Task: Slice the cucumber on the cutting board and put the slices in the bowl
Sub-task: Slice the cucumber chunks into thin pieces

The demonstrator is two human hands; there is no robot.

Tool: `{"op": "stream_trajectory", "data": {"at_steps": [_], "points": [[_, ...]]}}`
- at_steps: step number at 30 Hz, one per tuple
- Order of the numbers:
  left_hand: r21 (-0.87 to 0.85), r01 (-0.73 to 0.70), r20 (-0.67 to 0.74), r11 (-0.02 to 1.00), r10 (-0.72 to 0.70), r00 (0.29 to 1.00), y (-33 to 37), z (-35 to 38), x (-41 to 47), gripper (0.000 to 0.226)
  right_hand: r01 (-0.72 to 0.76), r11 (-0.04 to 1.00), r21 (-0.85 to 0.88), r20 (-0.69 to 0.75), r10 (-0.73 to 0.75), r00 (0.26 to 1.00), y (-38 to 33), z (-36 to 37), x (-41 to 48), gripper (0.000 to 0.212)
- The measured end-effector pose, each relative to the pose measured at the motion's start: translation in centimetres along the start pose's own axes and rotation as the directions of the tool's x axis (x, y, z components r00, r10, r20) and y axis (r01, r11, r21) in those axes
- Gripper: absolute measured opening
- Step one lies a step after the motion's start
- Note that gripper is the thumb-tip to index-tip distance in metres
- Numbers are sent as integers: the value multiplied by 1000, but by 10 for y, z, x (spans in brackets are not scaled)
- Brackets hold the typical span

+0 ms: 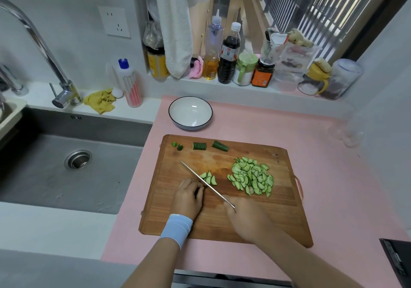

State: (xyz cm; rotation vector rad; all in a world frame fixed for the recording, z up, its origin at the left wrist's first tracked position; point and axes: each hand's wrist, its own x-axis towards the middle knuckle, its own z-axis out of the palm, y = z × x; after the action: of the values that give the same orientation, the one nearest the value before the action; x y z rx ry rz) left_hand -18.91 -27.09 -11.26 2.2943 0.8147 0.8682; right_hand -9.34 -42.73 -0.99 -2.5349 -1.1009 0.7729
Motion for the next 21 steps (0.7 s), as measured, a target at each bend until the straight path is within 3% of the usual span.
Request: {"op": "stream_trajectory", "data": {"at_steps": [6,10,14,21], "points": [[-15,6,14,1000,-6,1000,-2,1,0,15,-7,1000,16,24,7,1000,-12,2,18,35],[6,19,8,1000,-19,1000,1,-1,-1,15,8,1000,12,5,-8,1000,-11,2,19,22],[25,24,1,999,-24,1000,1,-1,-1,16,35,999,-4,7,-35,999,-13,3,18,21],[37,19,-17,999,-18,1000,-2,1,-3,16,64,995,-74,-72,-69,995,-5,8,2,39]]}}
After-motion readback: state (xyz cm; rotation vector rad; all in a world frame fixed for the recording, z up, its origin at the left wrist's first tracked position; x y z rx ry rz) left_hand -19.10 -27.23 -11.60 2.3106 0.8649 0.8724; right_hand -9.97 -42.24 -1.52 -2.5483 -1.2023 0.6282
